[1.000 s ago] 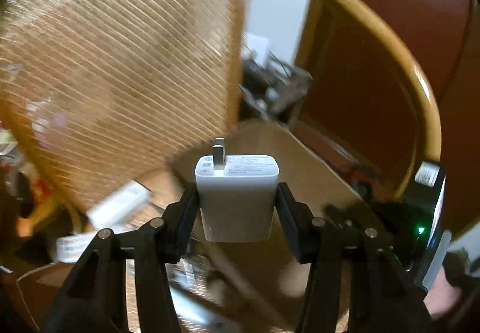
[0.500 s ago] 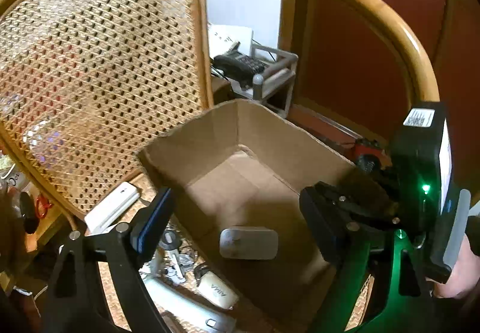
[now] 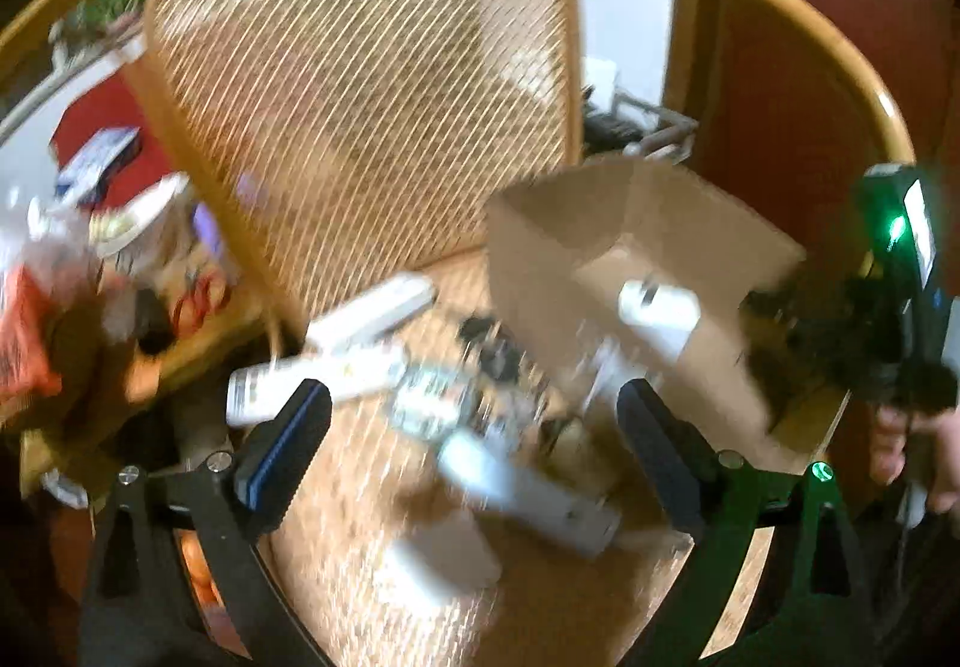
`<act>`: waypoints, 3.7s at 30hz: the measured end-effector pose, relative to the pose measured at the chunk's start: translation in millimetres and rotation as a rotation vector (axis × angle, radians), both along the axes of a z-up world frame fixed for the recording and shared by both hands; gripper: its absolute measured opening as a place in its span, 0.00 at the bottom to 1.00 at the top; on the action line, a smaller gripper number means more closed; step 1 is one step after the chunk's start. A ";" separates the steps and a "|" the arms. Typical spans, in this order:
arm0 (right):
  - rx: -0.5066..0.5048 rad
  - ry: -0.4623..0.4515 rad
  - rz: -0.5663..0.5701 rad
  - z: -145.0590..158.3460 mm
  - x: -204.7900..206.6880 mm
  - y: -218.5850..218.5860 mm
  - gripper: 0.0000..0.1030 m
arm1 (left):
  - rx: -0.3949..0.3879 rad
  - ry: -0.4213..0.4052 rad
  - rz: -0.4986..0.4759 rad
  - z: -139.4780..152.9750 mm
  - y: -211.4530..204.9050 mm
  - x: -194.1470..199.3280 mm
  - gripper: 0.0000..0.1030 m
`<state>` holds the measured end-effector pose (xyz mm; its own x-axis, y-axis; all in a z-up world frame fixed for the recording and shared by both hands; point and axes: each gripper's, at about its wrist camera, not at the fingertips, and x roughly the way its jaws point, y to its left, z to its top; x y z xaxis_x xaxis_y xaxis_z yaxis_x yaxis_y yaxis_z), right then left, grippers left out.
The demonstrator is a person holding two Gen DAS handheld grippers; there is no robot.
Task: Organize rigid objects
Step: 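Lower the white charger into the cardboard box and open the left gripper, then grasp the white router box with the left gripper and drop it into the box, then move the left gripper back to the seat over the grey power bank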
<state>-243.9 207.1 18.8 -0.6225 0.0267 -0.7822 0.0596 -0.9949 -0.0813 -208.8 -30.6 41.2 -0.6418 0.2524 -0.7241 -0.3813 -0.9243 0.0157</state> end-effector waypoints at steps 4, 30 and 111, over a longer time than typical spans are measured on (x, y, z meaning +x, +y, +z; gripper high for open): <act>-0.004 0.001 0.001 0.0 1.9 1.1 0.18 | -0.003 -0.089 0.035 -34.4 -17.9 11.8 0.93; -0.001 0.003 0.008 -0.8 1.7 -1.1 0.18 | -0.048 -0.050 0.089 -34.1 -7.4 -16.8 0.67; 0.022 -0.025 -0.020 0.4 -12.9 -3.8 0.20 | 0.048 0.068 0.196 -41.5 -15.7 -24.8 1.00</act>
